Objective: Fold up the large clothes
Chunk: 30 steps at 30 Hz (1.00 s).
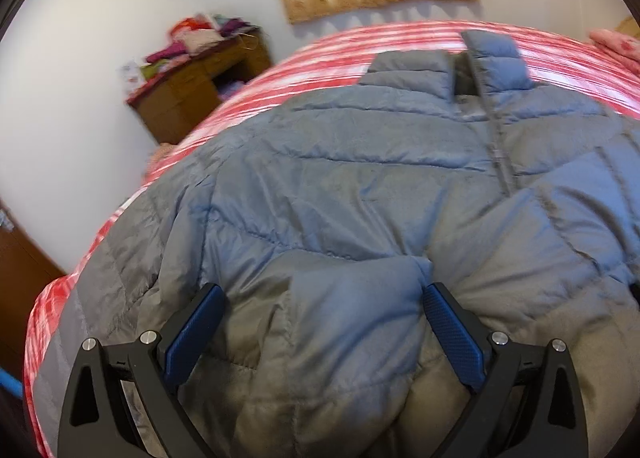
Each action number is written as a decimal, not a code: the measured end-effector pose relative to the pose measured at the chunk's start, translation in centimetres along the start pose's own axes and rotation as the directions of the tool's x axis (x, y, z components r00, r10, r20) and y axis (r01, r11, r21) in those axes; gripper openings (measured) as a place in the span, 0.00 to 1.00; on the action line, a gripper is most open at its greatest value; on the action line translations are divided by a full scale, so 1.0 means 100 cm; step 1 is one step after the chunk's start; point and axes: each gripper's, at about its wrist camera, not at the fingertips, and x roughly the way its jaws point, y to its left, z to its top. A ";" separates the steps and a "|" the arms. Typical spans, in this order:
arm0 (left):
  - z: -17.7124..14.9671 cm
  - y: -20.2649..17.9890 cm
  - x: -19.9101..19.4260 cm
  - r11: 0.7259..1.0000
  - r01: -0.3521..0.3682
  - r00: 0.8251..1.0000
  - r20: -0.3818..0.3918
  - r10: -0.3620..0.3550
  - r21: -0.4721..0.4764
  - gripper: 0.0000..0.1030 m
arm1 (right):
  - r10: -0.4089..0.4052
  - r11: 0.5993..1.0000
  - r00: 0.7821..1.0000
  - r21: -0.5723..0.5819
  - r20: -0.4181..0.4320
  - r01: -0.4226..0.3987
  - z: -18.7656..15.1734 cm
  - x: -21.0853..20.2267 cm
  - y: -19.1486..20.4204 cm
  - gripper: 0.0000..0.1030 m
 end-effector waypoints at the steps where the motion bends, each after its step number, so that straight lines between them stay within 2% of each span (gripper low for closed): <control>1: 0.002 0.004 -0.007 1.000 0.017 1.000 0.000 -0.017 0.005 0.98 | 0.003 1.000 1.000 -0.008 -0.009 -0.003 0.001 -0.004 -0.002 0.76; 4: 0.005 0.035 -0.053 0.997 0.079 0.994 0.080 -0.079 0.005 0.97 | -0.010 1.000 0.999 0.007 0.046 0.009 -0.004 -0.037 -0.011 0.82; 6: -0.004 0.067 -0.083 0.997 0.076 0.988 0.139 -0.074 -0.008 0.97 | -0.031 1.000 0.997 0.008 0.077 0.031 -0.012 -0.060 -0.011 0.84; 8: -0.023 0.108 -0.101 0.997 0.061 0.986 0.160 -0.054 -0.039 0.97 | -0.024 1.000 0.994 0.014 0.105 0.023 -0.026 -0.082 -0.009 0.89; 9: -0.036 0.134 -0.105 0.998 0.022 0.988 0.152 -0.013 -0.057 0.97 | -0.018 1.000 0.993 0.014 0.116 0.016 -0.035 -0.091 -0.006 0.93; 11: -0.060 0.177 -0.105 0.994 -0.060 0.988 0.135 0.072 -0.091 0.97 | -0.009 1.000 0.992 -0.005 0.124 0.010 -0.051 -0.101 0.005 0.94; 13: -0.087 0.220 -0.099 0.979 -0.157 0.982 0.083 0.169 -0.130 0.97 | -0.018 0.999 0.993 -0.024 0.120 0.021 -0.061 -0.104 0.015 0.94; 15: -0.117 0.261 -0.089 0.963 -0.215 0.976 0.002 0.218 -0.164 0.97 | -0.022 0.998 0.993 -0.049 0.115 0.028 -0.071 -0.104 0.027 0.94; 17: -0.144 0.292 -0.082 0.948 -0.240 0.971 -0.068 0.231 -0.210 0.97 | -0.011 0.999 0.992 -0.052 0.127 0.018 -0.078 -0.107 0.034 0.94; 18: -0.155 0.302 -0.080 0.944 -0.233 0.972 -0.090 0.218 -0.234 0.97 | 0.000 0.999 0.991 -0.048 0.132 0.006 -0.081 -0.110 0.035 0.94; 21: -0.179 0.319 -0.075 0.945 -0.129 0.987 -0.126 0.095 -0.300 0.97 | 0.023 0.999 0.990 -0.036 0.142 -0.018 -0.082 -0.115 0.038 0.94; 25: -0.182 0.309 -0.070 0.948 -0.030 0.997 -0.078 0.005 -0.318 0.97 | 0.014 0.999 0.989 -0.051 0.144 -0.007 -0.081 -0.116 0.040 0.94; 27: -0.177 0.304 -0.067 0.953 -0.024 0.998 -0.063 0.005 -0.301 0.58 | 0.009 0.999 0.988 -0.046 0.153 -0.001 -0.083 -0.118 0.037 0.94; 28: -0.174 0.303 -0.064 0.959 -0.024 0.997 -0.076 0.003 -0.283 0.26 | 0.006 0.999 0.987 -0.041 0.159 0.001 -0.085 -0.120 0.035 0.94; 30: -0.163 0.309 -0.069 0.955 -0.032 0.998 -0.067 0.013 -0.295 0.18 | -0.005 1.000 0.985 -0.022 0.171 0.009 -0.086 -0.122 0.026 0.94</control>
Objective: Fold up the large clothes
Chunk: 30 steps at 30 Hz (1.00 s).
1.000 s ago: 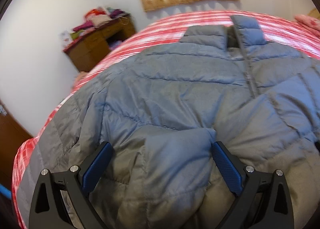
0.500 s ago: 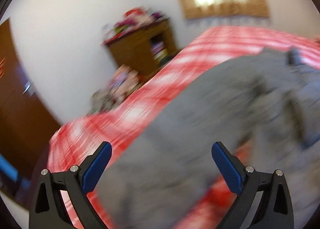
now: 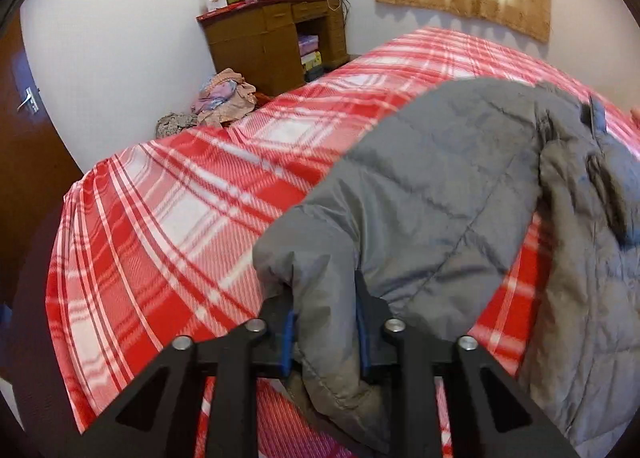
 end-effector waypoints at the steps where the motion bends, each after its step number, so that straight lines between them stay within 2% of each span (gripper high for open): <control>1: 0.009 0.003 -0.006 1.000 -0.028 0.999 0.022 0.028 0.002 0.15 | -0.004 1.000 1.000 0.007 0.004 0.004 0.000 0.000 -0.004 0.94; 3: 0.032 0.003 -0.028 0.994 -0.109 0.987 0.120 0.107 0.008 0.14 | -0.019 0.999 1.000 0.025 0.009 0.019 0.000 0.001 -0.015 0.94; 6: 0.062 -0.010 -0.067 0.989 -0.145 0.958 0.251 0.138 0.008 0.13 | -0.031 0.998 0.999 0.050 0.013 0.030 0.002 0.004 -0.029 0.94; 8: 0.080 -0.033 -0.096 0.988 -0.149 0.931 0.341 0.127 0.039 0.13 | -0.041 0.997 0.999 0.064 0.015 0.040 0.003 0.006 -0.038 0.94; 9: 0.088 -0.052 -0.112 0.989 -0.134 0.919 0.382 0.098 0.069 0.13 | -0.043 0.997 0.999 0.069 0.014 0.042 0.004 0.008 -0.042 0.94; 11: 0.097 -0.085 -0.131 0.989 -0.084 0.906 0.422 0.024 0.125 0.13 | -0.055 0.996 0.998 0.075 0.010 0.054 0.004 0.011 -0.048 0.94; 15: 0.101 -0.168 -0.153 0.966 0.016 0.880 0.455 -0.135 0.257 0.13 | -0.063 0.994 0.998 0.095 0.010 0.062 0.002 0.010 -0.061 0.94; 18: 0.089 -0.242 -0.155 0.921 0.095 0.864 0.429 -0.264 0.378 0.13 | -0.067 0.993 0.998 0.102 0.010 0.066 -0.001 0.007 -0.070 0.94; 22: 0.066 -0.316 -0.143 0.864 0.175 0.866 0.344 -0.363 0.472 0.16 | -0.073 0.991 0.997 0.110 -0.001 0.072 -0.005 0.009 -0.080 0.94; 24: 0.052 -0.349 -0.138 0.839 0.172 0.871 0.318 -0.374 0.517 0.25 | -0.066 0.991 0.998 0.118 -0.015 0.067 -0.007 0.011 -0.087 0.94; 26: 0.042 -0.370 -0.143 0.831 0.140 0.864 0.343 -0.368 0.538 0.57 | -0.064 0.991 0.998 0.119 -0.027 0.067 -0.007 0.013 -0.091 0.94; 29: 0.034 -0.375 -0.161 0.841 0.122 0.818 0.426 -0.386 0.528 0.84 | -0.062 0.990 0.997 0.124 -0.045 0.067 -0.007 0.016 -0.096 0.94; 30: 0.034 -0.373 -0.165 0.843 0.130 0.810 0.435 -0.394 0.522 0.88 | -0.060 0.990 0.997 0.125 -0.053 0.066 -0.006 0.017 -0.097 0.95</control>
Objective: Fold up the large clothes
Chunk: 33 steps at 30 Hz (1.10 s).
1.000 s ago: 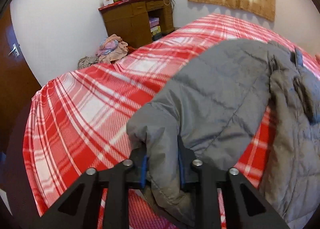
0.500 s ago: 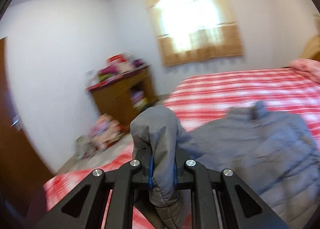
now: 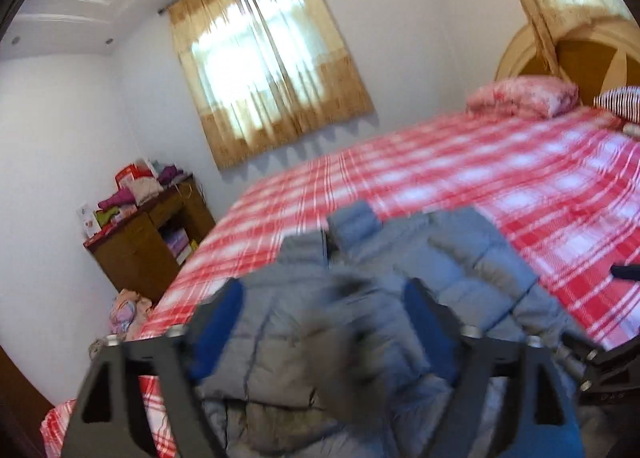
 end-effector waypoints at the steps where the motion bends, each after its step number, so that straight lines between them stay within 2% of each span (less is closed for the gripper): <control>1: 0.001 0.006 -0.004 1.000 -0.004 1.000 0.017 0.004 -0.012 0.92 | 0.000 1.000 1.000 -0.003 -0.004 0.000 0.001 0.000 0.000 0.95; 6: -0.012 0.051 -0.006 0.995 -0.093 0.995 0.022 0.094 -0.038 0.93 | 0.027 1.000 1.000 0.001 -0.003 -0.027 0.011 -0.005 0.002 0.95; 8: -0.031 0.076 0.003 0.987 -0.157 0.987 -0.024 0.156 -0.039 0.93 | 0.063 0.998 0.998 0.025 0.012 -0.063 0.019 -0.010 0.004 0.96; 10: -0.055 0.096 0.021 0.977 -0.212 0.972 -0.108 0.208 -0.033 0.93 | 0.094 0.995 0.995 0.038 0.019 -0.095 0.026 -0.010 0.009 0.98; 12: -0.081 0.117 0.040 0.968 -0.246 0.953 -0.196 0.231 -0.051 0.93 | 0.157 0.986 0.987 0.045 0.018 -0.158 0.037 -0.005 0.021 0.98; 14: -0.109 0.137 0.058 0.951 -0.304 0.919 -0.282 0.276 -0.059 0.93 | 0.208 0.977 0.978 0.048 0.003 -0.208 0.044 0.003 0.035 0.98; 17: -0.140 0.158 0.079 0.925 -0.374 0.870 -0.369 0.326 -0.067 0.93 | 0.262 0.964 0.964 0.055 -0.052 -0.259 0.053 0.027 0.057 0.97; 18: -0.149 0.164 0.087 0.914 -0.399 0.850 -0.402 0.339 -0.073 0.93 | 0.274 0.961 0.959 0.062 -0.073 -0.270 0.055 0.035 0.063 0.94; 20: -0.162 0.174 0.095 0.902 -0.423 0.827 -0.445 0.343 -0.091 0.93 | 0.305 0.952 0.945 0.077 -0.123 -0.297 0.055 0.053 0.076 0.83; 21: -0.169 0.178 0.096 0.898 -0.429 0.820 -0.458 0.342 -0.096 0.93 | 0.327 0.944 0.934 0.087 -0.144 -0.317 0.054 0.062 0.081 0.73; 22: -0.175 0.179 0.099 0.894 -0.438 0.811 -0.472 0.346 -0.098 0.93 | 0.347 0.937 0.925 0.095 -0.153 -0.336 0.053 0.066 0.085 0.50; 23: -0.180 0.181 0.101 0.891 -0.444 0.805 -0.480 0.348 -0.098 0.93 | 0.363 0.931 0.919 0.100 -0.155 -0.351 0.054 0.068 0.087 0.35; 24: -0.185 0.183 0.102 0.890 -0.445 0.802 -0.487 0.347 -0.100 0.93 | 0.350 0.936 0.926 0.095 -0.143 -0.340 0.054 0.066 0.087 0.16; 27: -0.190 0.184 0.108 0.889 -0.443 0.802 -0.494 0.336 -0.115 0.93 | 0.315 0.947 0.944 0.092 -0.100 -0.307 0.057 0.055 0.078 0.11; 29: -0.192 0.186 0.110 0.888 -0.443 0.801 -0.498 0.331 -0.122 0.93 | 0.261 0.963 0.962 0.083 -0.075 -0.255 0.057 0.048 0.066 0.10; 33: -0.191 0.181 0.110 0.889 -0.446 0.797 -0.498 0.343 -0.103 0.93 | 0.206 0.976 0.975 0.095 -0.085 -0.198 0.051 0.050 0.047 0.10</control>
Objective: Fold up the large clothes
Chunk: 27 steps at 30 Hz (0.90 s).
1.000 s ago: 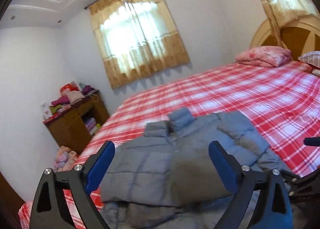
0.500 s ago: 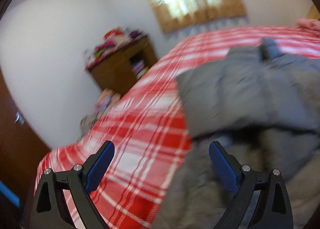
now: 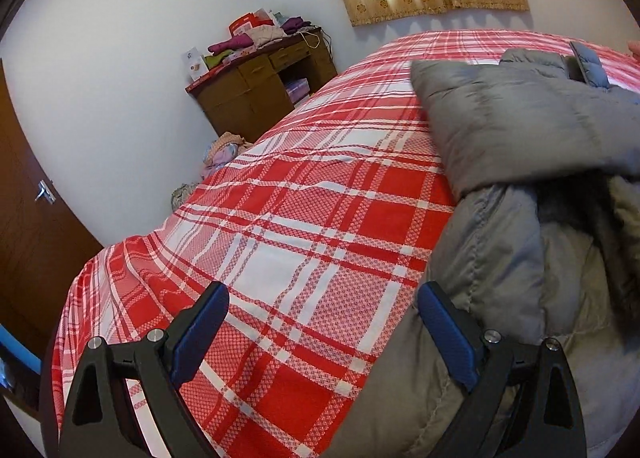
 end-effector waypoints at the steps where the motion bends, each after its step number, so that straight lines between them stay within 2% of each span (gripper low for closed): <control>1: 0.000 -0.001 0.000 1.000 -0.003 1.000 0.002 0.003 0.005 0.93 | -0.001 1.000 1.000 0.003 -0.012 0.001 -0.003 0.003 -0.003 0.10; 3: 0.002 0.000 -0.002 1.000 -0.001 1.000 -0.003 0.001 0.008 0.93 | -0.009 1.000 0.999 -0.007 -0.031 0.009 -0.007 0.008 -0.004 0.13; 5: 0.008 0.005 -0.007 1.000 0.032 0.999 -0.028 -0.032 0.000 0.93 | -0.040 0.999 0.999 -0.017 -0.027 0.039 -0.007 0.005 -0.006 0.27; 6: 0.013 0.010 -0.013 0.999 0.048 0.999 -0.023 -0.049 -0.011 0.93 | -0.046 0.999 0.999 -0.014 -0.020 0.046 -0.006 -0.001 -0.009 0.41; 9: 0.039 0.023 -0.045 0.994 0.097 0.994 0.062 -0.094 -0.041 0.93 | -0.081 0.997 0.996 0.003 0.039 0.081 0.002 -0.026 -0.016 0.42; 11: 0.063 0.022 -0.062 0.985 0.158 0.983 0.108 -0.151 -0.069 0.93 | -0.104 0.995 0.990 0.018 0.096 0.103 0.011 -0.040 -0.015 0.42; 15: 0.093 -0.015 -0.070 0.957 0.279 0.952 0.155 -0.265 -0.076 0.93 | -0.032 0.999 0.991 0.034 0.129 0.028 0.034 -0.032 0.005 0.40; 19: 0.101 -0.075 -0.053 0.953 0.302 0.947 0.126 -0.296 -0.024 0.93 | -0.009 1.000 0.997 0.013 0.079 0.008 0.039 0.009 0.025 0.34; 21: 0.096 -0.099 -0.035 0.962 0.274 0.959 0.080 -0.273 0.003 0.93 | -0.024 1.000 0.998 0.001 0.062 0.023 0.033 0.024 0.027 0.33; 24: 0.084 -0.117 -0.016 0.965 0.261 0.965 0.036 -0.261 0.021 0.93 | -0.029 1.000 0.999 -0.007 0.038 0.029 0.022 0.040 0.025 0.33; 27: 0.079 -0.118 -0.005 0.956 0.291 0.957 0.009 -0.292 0.017 0.93 | -0.027 0.999 0.999 -0.023 0.036 0.028 0.013 0.046 0.022 0.32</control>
